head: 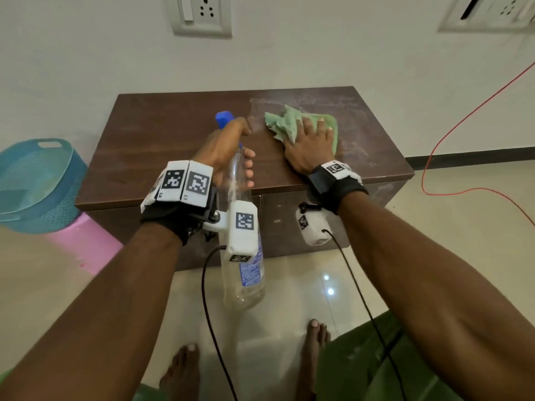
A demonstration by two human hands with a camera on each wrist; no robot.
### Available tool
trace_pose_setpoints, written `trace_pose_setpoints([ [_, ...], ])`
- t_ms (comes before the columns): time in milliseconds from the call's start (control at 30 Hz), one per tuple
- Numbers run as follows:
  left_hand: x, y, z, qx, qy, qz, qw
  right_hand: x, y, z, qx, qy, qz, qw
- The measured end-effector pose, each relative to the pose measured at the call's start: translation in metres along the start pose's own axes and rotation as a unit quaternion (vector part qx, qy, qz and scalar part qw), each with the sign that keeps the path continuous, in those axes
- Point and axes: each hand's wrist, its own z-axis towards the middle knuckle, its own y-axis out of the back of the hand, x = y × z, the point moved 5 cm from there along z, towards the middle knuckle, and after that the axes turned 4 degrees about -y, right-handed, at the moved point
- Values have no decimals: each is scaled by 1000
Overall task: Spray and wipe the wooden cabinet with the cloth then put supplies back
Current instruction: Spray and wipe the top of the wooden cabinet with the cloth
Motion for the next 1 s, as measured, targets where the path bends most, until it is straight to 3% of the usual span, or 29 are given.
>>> trace_pose_setpoints([
  [67, -1, 5, 2, -11, 3, 7, 1000, 39, -10, 1, 40, 23, 2, 999],
  [167, -2, 4, 3, -24, 2, 32, 999, 96, -13, -15, 81, 181, -55, 979],
  [267, -1, -1, 3, -12, 11, 40, 999, 88, 0, -24, 69, 253, -20, 965],
  [333, 1, 0, 5, -9, 20, 34, 999, 54, 8, -16, 39, 232, 10, 972],
  [433, 4, 5, 5, -7, 26, 28, 999, -8, 12, 7, 7, 95, -12, 995],
  [533, 1, 8, 5, -13, 21, 29, 999, 3, 1, 17, 34, 18, -13, 999],
  [567, -1, 7, 4, -13, 21, 32, 999, 24, -4, 16, 47, 37, -21, 998],
  [667, -8, 3, 5, -10, 20, 30, 999, 93, -16, 0, 75, 184, -71, 977],
  [800, -9, 11, 10, -7, 32, 13, 999, 92, -14, 12, 97, 225, -58, 968],
  [867, -5, 15, 11, -3, 43, 18, 999, 53, -10, 37, 87, 169, -75, 979],
  [933, -3, 17, 11, -1, 46, 30, 998, 7, -2, 59, 69, 65, -74, 993],
  [1000, -2, 20, 11, -3, 42, 37, 998, -8, 2, 63, 58, -17, -36, 998],
])
